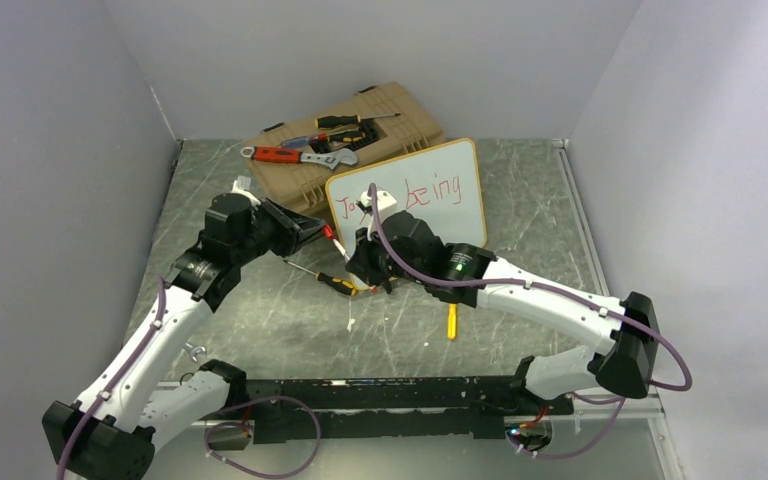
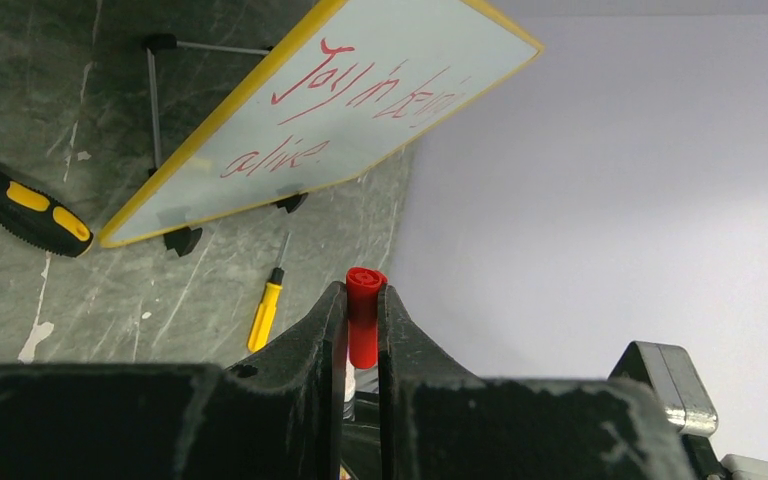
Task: Write a sentence on the whiteboard
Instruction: Close the whiteboard marker at the center of the board.
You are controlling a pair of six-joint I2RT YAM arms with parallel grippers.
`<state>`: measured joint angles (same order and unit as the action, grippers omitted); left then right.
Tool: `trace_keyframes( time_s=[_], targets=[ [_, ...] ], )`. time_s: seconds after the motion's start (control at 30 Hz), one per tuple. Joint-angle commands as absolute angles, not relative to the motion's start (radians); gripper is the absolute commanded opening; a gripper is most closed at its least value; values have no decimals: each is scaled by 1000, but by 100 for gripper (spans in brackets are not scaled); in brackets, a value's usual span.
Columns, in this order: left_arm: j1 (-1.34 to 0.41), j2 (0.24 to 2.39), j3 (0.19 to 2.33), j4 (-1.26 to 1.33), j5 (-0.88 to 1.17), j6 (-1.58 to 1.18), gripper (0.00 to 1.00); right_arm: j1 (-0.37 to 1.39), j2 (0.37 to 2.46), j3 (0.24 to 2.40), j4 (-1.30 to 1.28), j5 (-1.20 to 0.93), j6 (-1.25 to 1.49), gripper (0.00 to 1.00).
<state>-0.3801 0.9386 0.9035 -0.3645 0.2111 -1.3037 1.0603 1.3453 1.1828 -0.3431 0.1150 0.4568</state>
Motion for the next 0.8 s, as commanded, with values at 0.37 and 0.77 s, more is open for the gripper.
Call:
trace_keyframes(
  time_s=[0.37,0.77],
  targets=[
    [-397,927,901,-359,193,-1319,0,1065,1308,1195,-316,140,468,0],
    [-403,935,900,-359,193,-1320,0,1065,1319,1203,-318,138,463,0]
  ],
)
